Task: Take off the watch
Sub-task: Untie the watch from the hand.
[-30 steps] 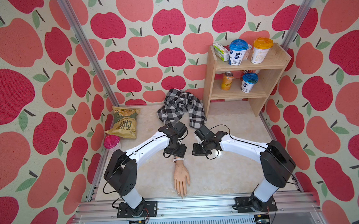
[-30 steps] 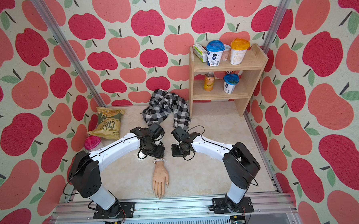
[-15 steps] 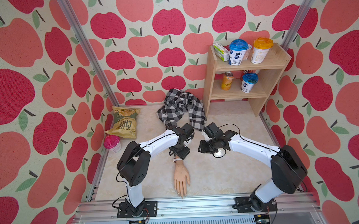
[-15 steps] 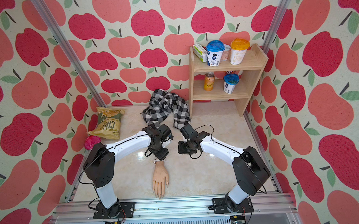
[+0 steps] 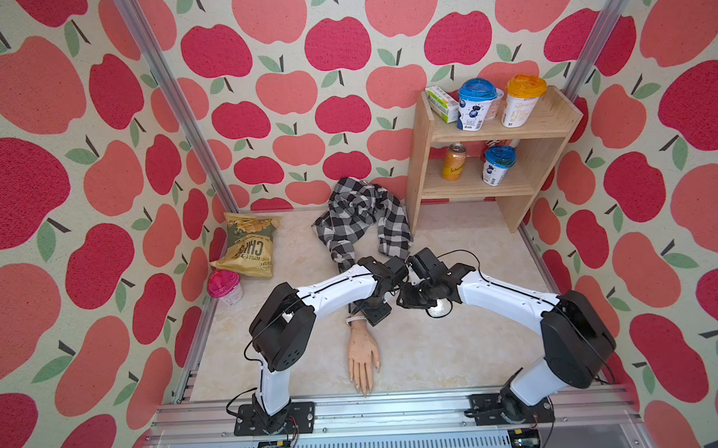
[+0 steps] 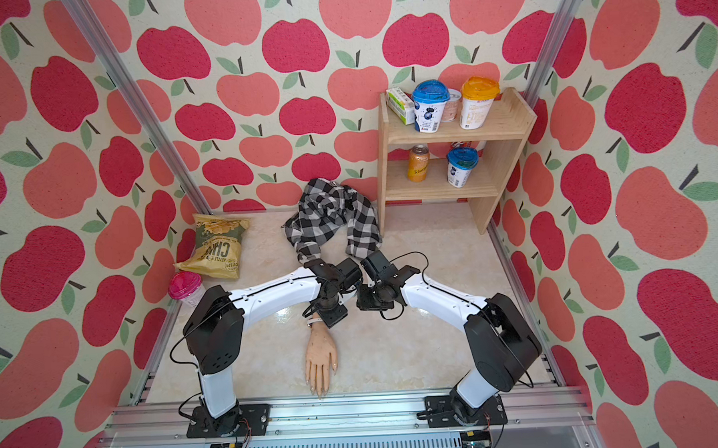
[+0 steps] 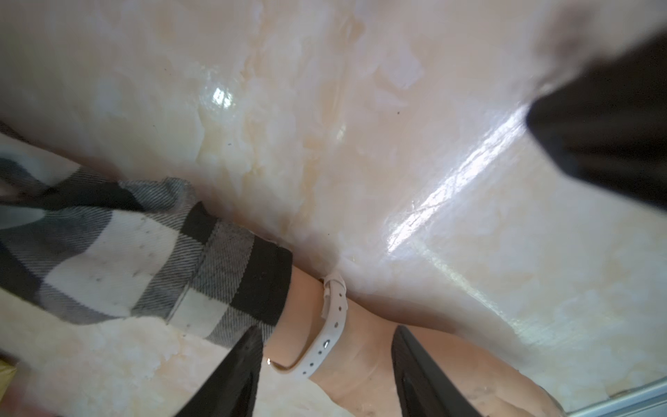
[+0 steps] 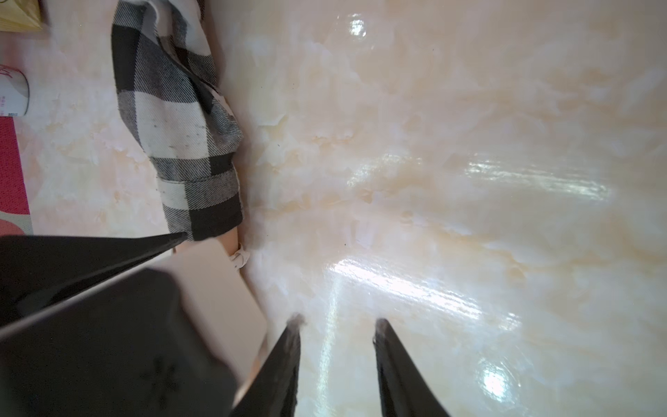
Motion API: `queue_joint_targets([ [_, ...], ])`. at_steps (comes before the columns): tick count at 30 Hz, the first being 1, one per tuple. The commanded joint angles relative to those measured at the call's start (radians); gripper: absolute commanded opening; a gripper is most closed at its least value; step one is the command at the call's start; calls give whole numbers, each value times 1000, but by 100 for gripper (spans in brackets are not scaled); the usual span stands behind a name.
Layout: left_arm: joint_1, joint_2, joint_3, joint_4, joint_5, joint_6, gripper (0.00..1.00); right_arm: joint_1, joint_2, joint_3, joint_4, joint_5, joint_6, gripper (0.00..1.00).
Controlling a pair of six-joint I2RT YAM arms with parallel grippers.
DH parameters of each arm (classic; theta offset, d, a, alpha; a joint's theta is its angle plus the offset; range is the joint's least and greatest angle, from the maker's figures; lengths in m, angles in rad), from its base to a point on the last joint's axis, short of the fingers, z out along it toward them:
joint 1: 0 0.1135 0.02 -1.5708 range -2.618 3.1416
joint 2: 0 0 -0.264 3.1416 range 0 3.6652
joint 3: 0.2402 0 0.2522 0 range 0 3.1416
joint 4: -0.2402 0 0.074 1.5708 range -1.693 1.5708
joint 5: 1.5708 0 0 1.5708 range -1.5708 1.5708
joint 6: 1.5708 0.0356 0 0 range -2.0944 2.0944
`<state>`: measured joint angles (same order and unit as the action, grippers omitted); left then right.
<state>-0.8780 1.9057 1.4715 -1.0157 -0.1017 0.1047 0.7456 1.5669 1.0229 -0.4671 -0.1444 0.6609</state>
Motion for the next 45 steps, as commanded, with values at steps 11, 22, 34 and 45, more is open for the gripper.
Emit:
queue_joint_targets([
  [11,20,33,16,-74,25,26,46,-11,4,-13,28,-5,-27,38],
  [22,3,101,34,-94,43,27,45,-21,11,-20,29,-9,-33,38],
  [34,59,95,9,-57,27,30,45,-50,-45,-76,27,2,-33,38],
  [45,29,138,-38,-68,-41,15,26,-51,-55,-78,33,9,-38,38],
])
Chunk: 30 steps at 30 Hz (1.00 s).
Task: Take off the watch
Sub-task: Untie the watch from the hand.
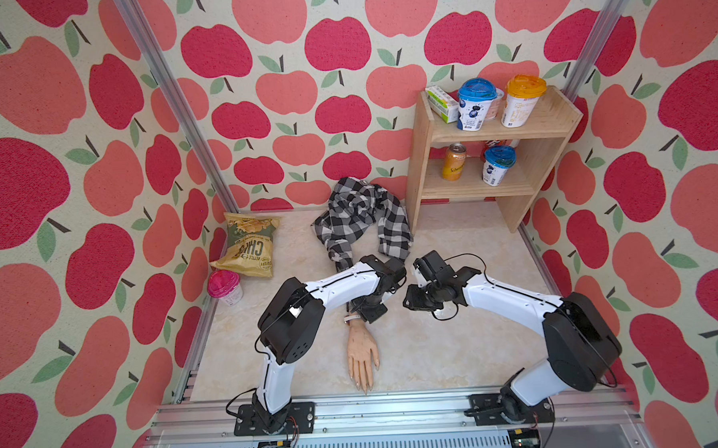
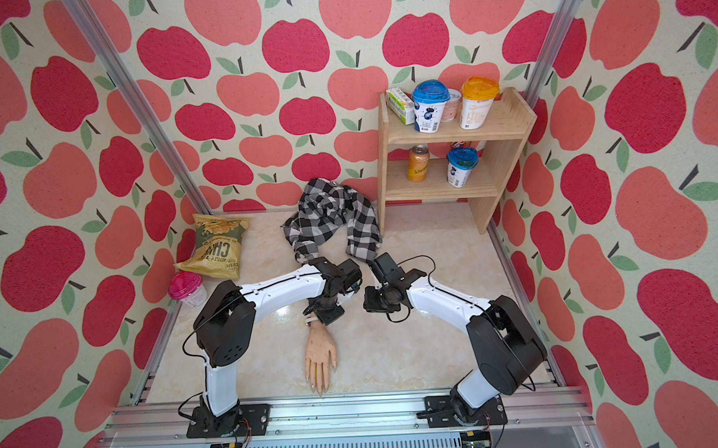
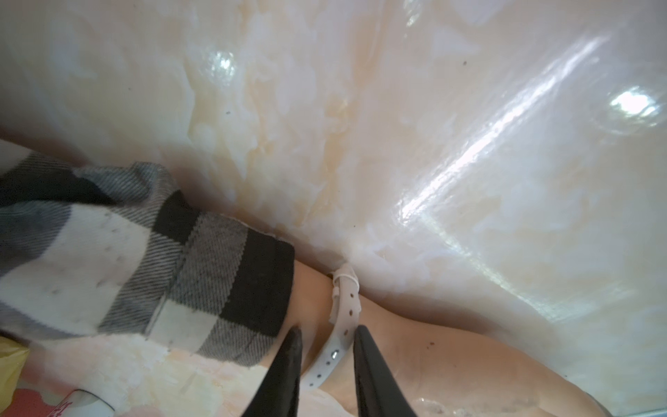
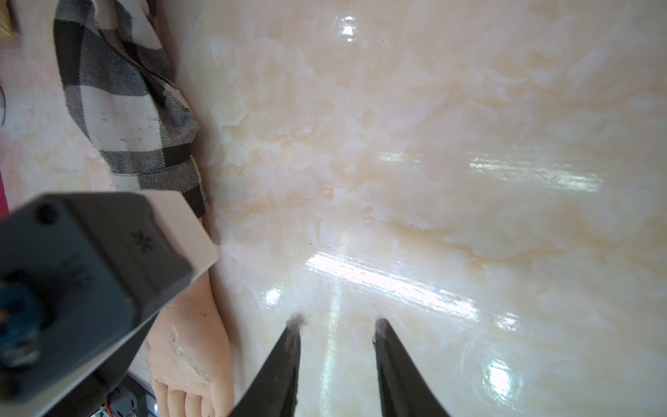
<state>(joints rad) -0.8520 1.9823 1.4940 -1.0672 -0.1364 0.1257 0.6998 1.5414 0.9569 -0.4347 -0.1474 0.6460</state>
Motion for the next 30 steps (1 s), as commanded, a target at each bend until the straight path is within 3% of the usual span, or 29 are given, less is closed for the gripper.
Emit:
queue_joint_targets([
  [1,2,60,-64,-21,-8,-11,25,-5,-30,-11,1,13,-25,38],
  [9,-34,106,-103,-72,-14,-88,31,-6,-33,-3,5,15,-29,38],
  [14,-29,85,-158,-53,-22,-122,14,-6,-35,-1,1,21,-31,38],
  [18,-3,20,-182,-35,-2,-135,0,-6,-30,9,-4,19,-29,38],
  [24,47,-130,-238,26,32,-167,0,2,-28,20,-1,-3,-14,37],
  [30,100,-277,-292,117,63,-188,0,75,11,79,-4,0,-27,38],
])
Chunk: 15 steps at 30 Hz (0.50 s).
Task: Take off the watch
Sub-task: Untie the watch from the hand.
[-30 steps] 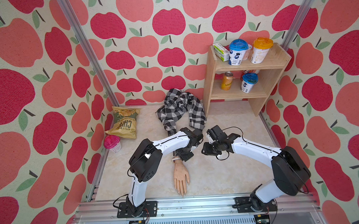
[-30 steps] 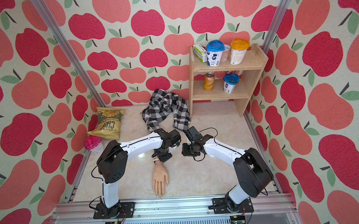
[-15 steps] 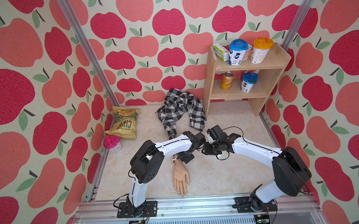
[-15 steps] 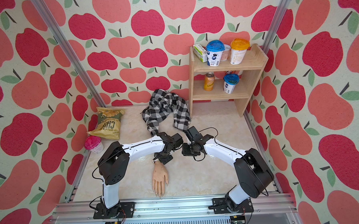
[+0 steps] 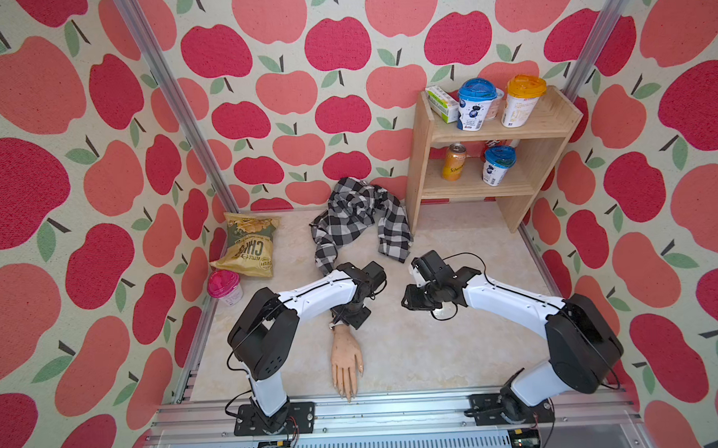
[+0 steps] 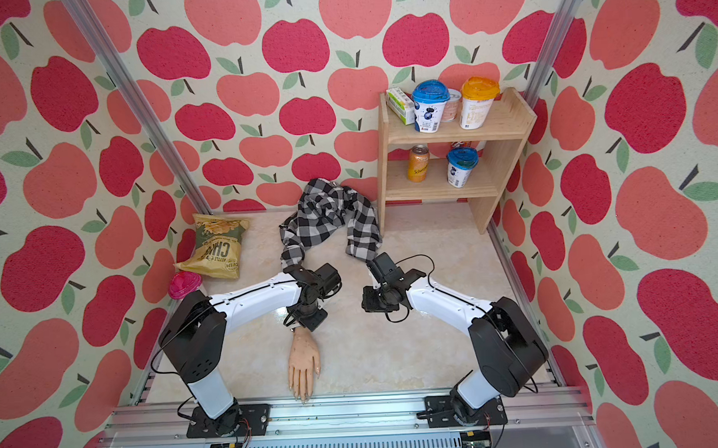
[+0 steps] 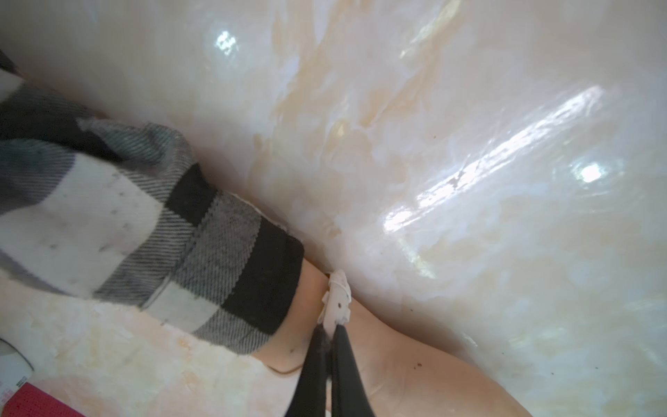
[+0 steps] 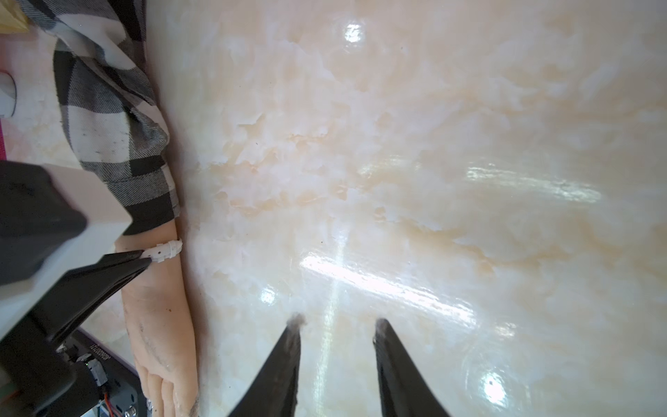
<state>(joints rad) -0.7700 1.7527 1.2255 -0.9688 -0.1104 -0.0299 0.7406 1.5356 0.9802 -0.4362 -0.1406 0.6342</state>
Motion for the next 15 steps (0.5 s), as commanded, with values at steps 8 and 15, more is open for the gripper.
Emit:
queue_joint_targets([
  [8,73,-145,-39,146,123,-23,0,138,170,209,-1,-19,12,38],
  [15,123,-167,-144,205,195,-62,0,196,249,288,7,-38,24,38],
])
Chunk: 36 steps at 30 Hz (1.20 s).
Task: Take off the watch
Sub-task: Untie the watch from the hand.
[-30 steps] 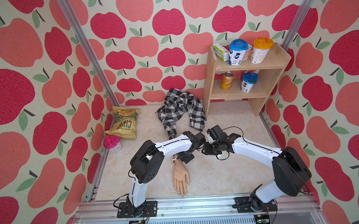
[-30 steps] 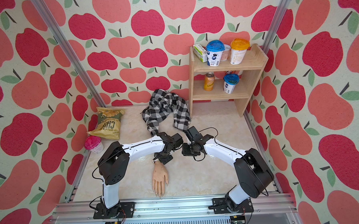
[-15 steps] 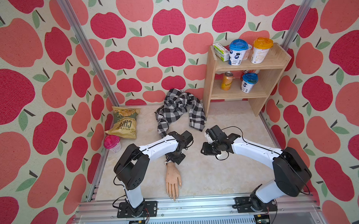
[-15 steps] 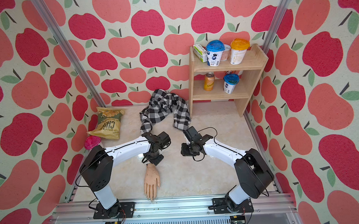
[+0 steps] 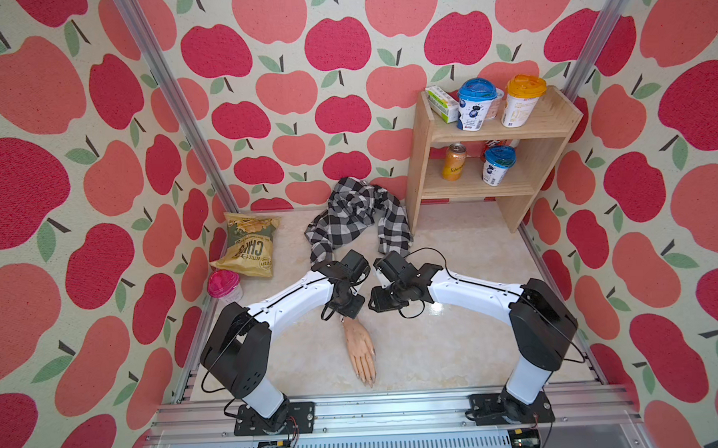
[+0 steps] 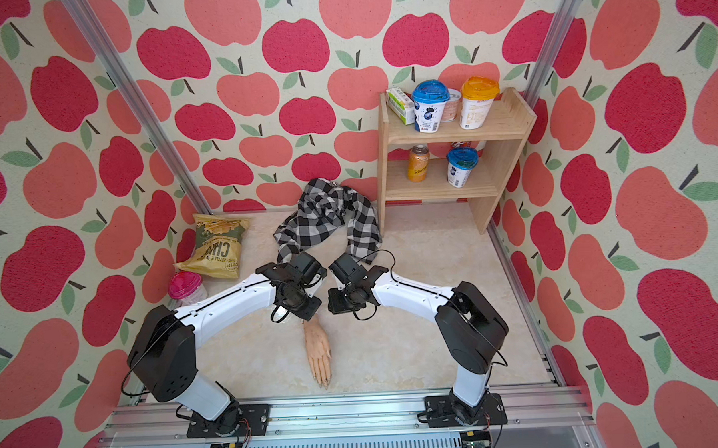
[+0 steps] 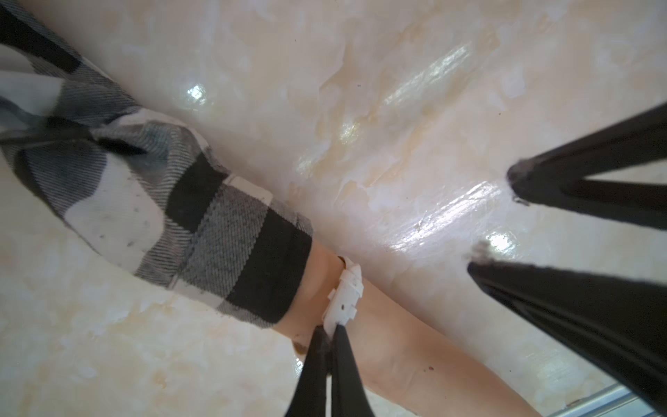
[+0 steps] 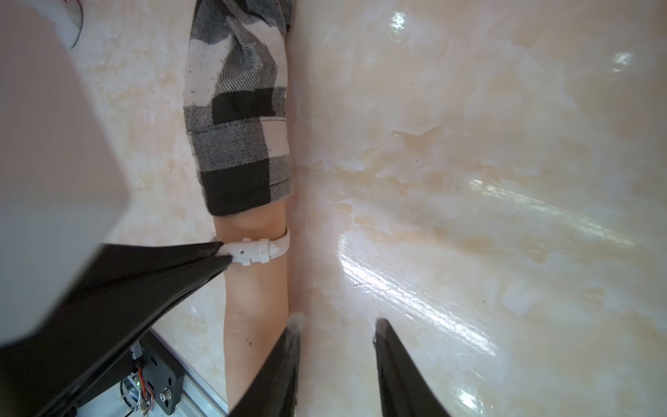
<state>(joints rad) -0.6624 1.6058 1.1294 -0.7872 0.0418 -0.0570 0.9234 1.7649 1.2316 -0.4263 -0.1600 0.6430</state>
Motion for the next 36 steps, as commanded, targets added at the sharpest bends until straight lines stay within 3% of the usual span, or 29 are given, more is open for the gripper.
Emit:
queue_joint_targets([
  [1,21,-27,-68,36,58,-47,0,14,27,37,7,-31,15,38],
  [9,17,-23,-114,37,22,-115,0,22,93,79,24,-99,24,38],
  [12,13,-17,-115,14,3,-122,8,23,128,102,14,-111,34,38],
  [23,-16,21,-117,-27,-41,-161,10,25,200,137,35,-167,55,38],
  [28,-16,30,-114,-32,-31,-162,20,25,205,153,33,-176,52,38],
  [36,-13,18,-115,-44,-23,-165,25,31,249,192,24,-196,55,38],
])
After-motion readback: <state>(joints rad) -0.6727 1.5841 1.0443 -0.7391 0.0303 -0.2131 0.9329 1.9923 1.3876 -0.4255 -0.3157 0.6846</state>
